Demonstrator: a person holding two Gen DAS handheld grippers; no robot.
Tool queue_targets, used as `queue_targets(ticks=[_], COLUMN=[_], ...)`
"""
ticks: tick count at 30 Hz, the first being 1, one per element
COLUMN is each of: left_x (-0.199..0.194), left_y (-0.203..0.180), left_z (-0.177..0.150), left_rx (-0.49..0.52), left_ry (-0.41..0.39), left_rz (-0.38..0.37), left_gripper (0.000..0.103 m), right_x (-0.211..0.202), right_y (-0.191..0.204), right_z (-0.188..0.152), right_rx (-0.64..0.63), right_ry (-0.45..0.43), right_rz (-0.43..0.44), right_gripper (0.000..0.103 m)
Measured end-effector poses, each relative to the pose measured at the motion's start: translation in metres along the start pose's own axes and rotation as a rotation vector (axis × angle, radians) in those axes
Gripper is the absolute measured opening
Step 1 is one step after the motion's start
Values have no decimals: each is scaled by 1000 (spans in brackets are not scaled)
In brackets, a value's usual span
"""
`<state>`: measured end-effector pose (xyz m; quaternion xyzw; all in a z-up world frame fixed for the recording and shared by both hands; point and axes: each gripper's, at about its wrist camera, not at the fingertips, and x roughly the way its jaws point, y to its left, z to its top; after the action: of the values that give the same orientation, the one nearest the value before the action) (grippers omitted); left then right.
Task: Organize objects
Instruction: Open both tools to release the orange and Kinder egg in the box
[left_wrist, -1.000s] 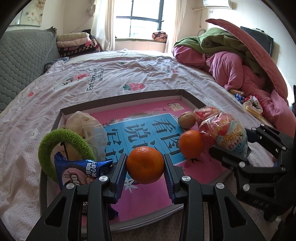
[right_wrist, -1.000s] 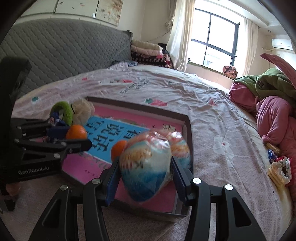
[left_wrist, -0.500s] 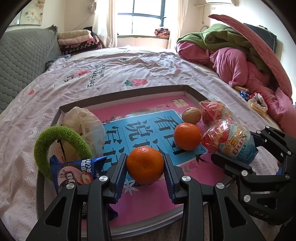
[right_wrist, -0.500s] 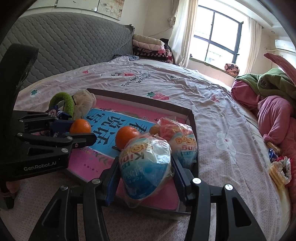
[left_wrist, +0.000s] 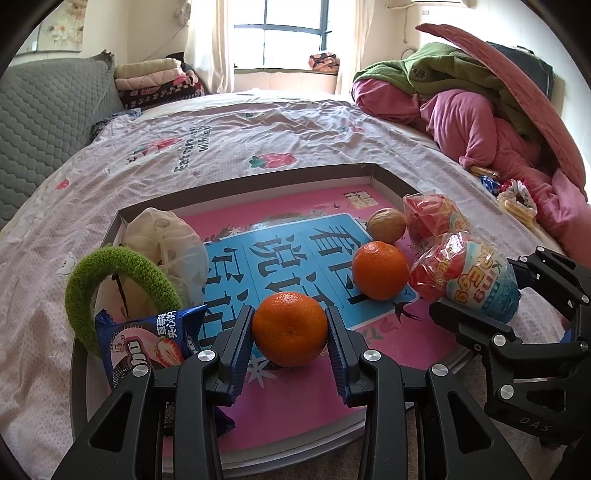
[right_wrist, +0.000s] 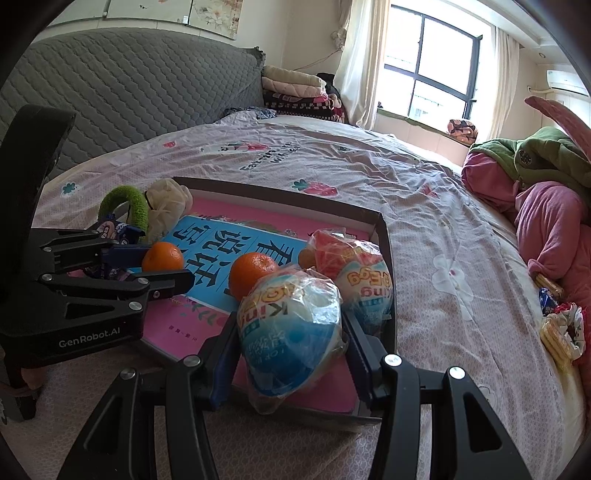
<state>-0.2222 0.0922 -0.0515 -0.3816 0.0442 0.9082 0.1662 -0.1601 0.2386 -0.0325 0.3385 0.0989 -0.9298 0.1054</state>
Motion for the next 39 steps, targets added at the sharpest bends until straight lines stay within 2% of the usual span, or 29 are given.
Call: queue_targets(ticks=[7, 9, 11, 13, 21, 24, 30, 39], left_x=[0, -2, -4, -9, -28, -39, -60, -99], left_y=[-1, -1, -2, -3, -3, -1, 3, 3], left_z=[1, 1, 2, 3, 7, 8, 5, -6], left_rx=[5, 6, 3, 6, -16, -37, -81, -105], left_ry=[10, 15, 18, 11, -10, -32, -58, -123], left_rz=[9, 12, 4, 4, 22, 27, 41, 116], left_gripper=[40, 43, 53, 57, 60, 69, 70, 74], right_x=[-4, -6, -10, -14, -27, -31, -46, -73], right_y=[-5, -7, -10, -12, -16, -18, -23, -19], right_z=[1, 1, 3, 5, 11, 12, 15, 13], right_rx=[30, 41, 52, 63, 84, 95, 118, 140], right_ry=[1, -6, -17, -32, -71, -88, -144, -236], right_rz=[8, 10, 12, 16, 20, 17, 25, 33], right_gripper=[53, 54, 56, 58, 59, 62, 64, 68])
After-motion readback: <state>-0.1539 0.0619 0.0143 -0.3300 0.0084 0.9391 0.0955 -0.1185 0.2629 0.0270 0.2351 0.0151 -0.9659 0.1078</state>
